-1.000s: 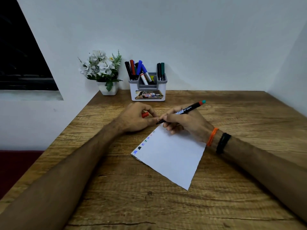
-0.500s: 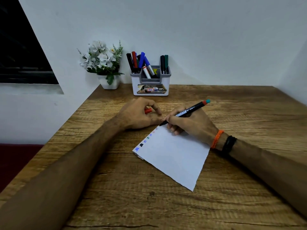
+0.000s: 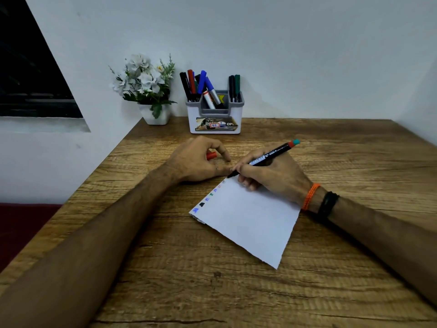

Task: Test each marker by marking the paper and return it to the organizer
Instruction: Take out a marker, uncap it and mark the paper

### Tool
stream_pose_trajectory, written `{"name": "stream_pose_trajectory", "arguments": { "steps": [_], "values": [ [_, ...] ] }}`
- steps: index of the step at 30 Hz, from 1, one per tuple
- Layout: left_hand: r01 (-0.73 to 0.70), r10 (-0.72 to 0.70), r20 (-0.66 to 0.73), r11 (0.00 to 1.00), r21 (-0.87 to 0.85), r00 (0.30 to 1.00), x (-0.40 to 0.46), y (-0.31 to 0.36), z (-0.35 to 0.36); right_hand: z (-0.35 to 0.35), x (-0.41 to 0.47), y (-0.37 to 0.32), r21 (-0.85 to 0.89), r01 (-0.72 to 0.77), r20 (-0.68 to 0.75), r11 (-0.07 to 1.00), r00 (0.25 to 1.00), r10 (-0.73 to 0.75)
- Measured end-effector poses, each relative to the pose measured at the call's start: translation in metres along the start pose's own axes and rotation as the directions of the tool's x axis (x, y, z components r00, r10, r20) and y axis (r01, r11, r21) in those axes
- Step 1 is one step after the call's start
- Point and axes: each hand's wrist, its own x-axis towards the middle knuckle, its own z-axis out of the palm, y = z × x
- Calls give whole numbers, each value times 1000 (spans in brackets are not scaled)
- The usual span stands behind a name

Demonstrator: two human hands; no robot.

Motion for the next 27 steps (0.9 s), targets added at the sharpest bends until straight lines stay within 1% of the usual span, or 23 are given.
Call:
{"name": "stream_pose_trajectory", "arguments": {
  "steps": [8, 12, 16, 19, 22, 27],
  "values": [
    [5, -5, 11, 1000, -13, 1000, 0, 0, 0, 1, -1, -1, -17, -6, 9, 1000, 1000, 6],
    [10, -10, 7, 1000, -1, 1000, 1, -1, 0, 1, 0, -1, -12, -16, -31, 1000, 999, 15],
    [12, -12, 17, 1000, 0, 1000, 1, 0, 0, 2, -1, -3, -24, -11, -8, 1000, 1000, 11],
    [13, -13, 14, 1000, 0, 1000, 1, 0, 0, 1, -2, -2, -3, -18, -29, 1000, 999, 18],
    [15, -15, 13, 1000, 3, 1000, 1, 0, 0, 2, -3, -3, -22, -1, -12, 1000, 1000, 0],
    [8, -8, 16, 1000, 6, 1000, 1, 0, 0, 0, -2, -2, -24, 12, -25, 1000, 1000, -12]
  ]
}}
